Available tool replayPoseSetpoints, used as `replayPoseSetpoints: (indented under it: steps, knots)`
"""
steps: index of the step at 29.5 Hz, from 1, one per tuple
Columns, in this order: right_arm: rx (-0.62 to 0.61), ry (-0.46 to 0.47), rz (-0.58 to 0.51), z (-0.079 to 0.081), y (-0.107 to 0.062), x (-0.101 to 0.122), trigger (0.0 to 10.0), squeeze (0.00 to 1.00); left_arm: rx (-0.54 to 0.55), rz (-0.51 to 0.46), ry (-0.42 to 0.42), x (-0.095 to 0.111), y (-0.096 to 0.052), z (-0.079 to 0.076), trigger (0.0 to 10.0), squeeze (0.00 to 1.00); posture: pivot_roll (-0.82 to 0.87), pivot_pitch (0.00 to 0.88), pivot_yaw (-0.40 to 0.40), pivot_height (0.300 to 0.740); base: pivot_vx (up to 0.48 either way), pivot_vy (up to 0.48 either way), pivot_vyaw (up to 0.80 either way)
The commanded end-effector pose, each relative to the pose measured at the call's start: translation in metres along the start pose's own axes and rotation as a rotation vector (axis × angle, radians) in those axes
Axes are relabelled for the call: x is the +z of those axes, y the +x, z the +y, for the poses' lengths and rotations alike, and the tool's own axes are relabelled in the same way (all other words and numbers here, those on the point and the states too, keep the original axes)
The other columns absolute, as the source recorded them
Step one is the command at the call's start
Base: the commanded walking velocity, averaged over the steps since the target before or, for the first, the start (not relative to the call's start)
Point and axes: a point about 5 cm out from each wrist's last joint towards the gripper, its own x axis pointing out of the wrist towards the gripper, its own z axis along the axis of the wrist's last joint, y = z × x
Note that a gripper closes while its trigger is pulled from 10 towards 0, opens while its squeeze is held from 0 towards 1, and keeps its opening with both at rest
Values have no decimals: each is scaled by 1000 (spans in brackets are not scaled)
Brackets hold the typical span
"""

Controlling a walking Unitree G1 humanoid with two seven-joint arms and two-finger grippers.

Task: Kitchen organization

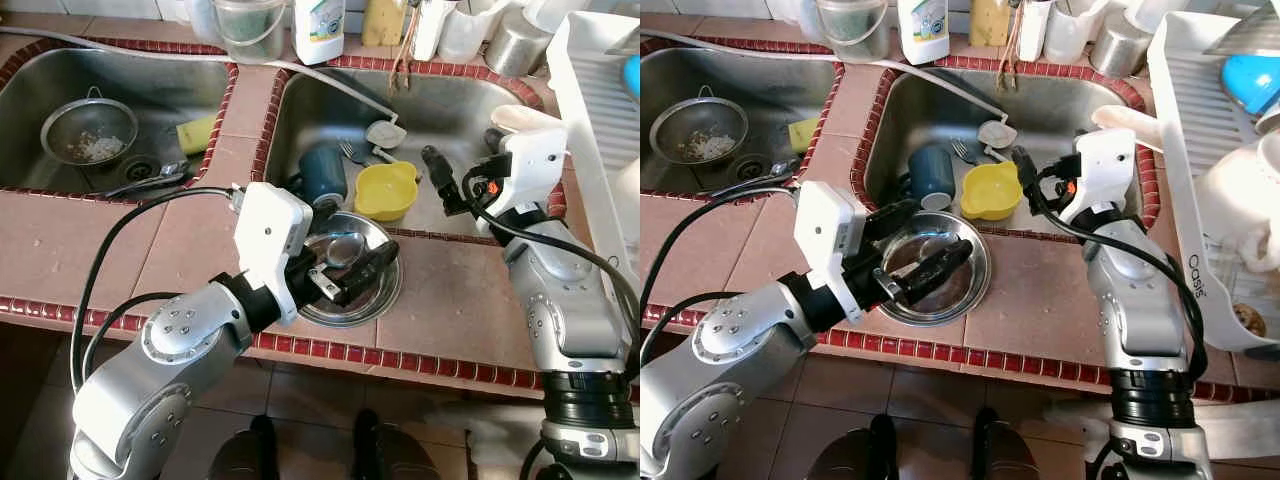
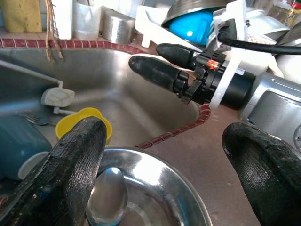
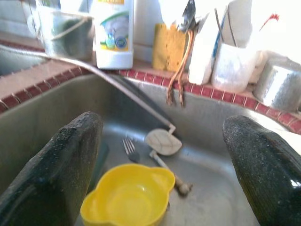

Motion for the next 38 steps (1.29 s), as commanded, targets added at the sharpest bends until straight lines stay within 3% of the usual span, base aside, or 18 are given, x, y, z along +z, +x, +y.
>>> replayPoseSetpoints:
  steps: [1,6,14,15,16,18,19,27,30,31,38]
  knots:
    - [-14,8,-24,-1,-4,2,10000,0,13,1,13,-1,-2,5,10000,0,-71,290,24,740,0,0,0]
    - [-30,42,-65,4,-9,-1,10000,0,135,-31,14,3,-2,33,10000,0,-73,263,23,740,0,0,0]
    - [-38,76,-113,12,-12,0,10000,0,268,-65,24,5,-4,67,10000,0,-84,217,17,740,0,0,0]
    - [-37,88,-119,14,-12,1,10000,75,285,-78,26,7,-4,72,10000,0,-86,211,17,740,0,0,0]
    - [-37,100,-128,15,-12,1,10000,1000,295,-90,24,8,-4,77,10000,0,-89,197,18,740,0,0,0]
    - [-37,110,-135,16,-11,1,10000,1000,301,-101,24,9,-4,82,10000,0,-89,194,18,740,0,0,0]
    - [-36,115,-138,16,-10,2,10000,1000,308,-108,25,10,-4,84,10000,1000,-90,189,17,740,0,0,0]
    - [-39,131,-172,21,-4,8,10000,1000,350,-145,59,14,1,101,10000,1000,-98,140,12,740,0,0,0]
    - [-55,120,-183,22,-3,9,10000,1000,381,-135,118,15,1,108,10000,1000,-96,128,12,740,0,0,0]
    - [-65,112,-182,23,-3,8,10000,0,384,-127,135,13,0,110,10000,0,-96,127,13,740,0,0,0]
    - [-109,112,-175,25,-6,3,10000,0,416,-94,157,1,-5,112,10000,0,-90,123,17,740,0,0,0]
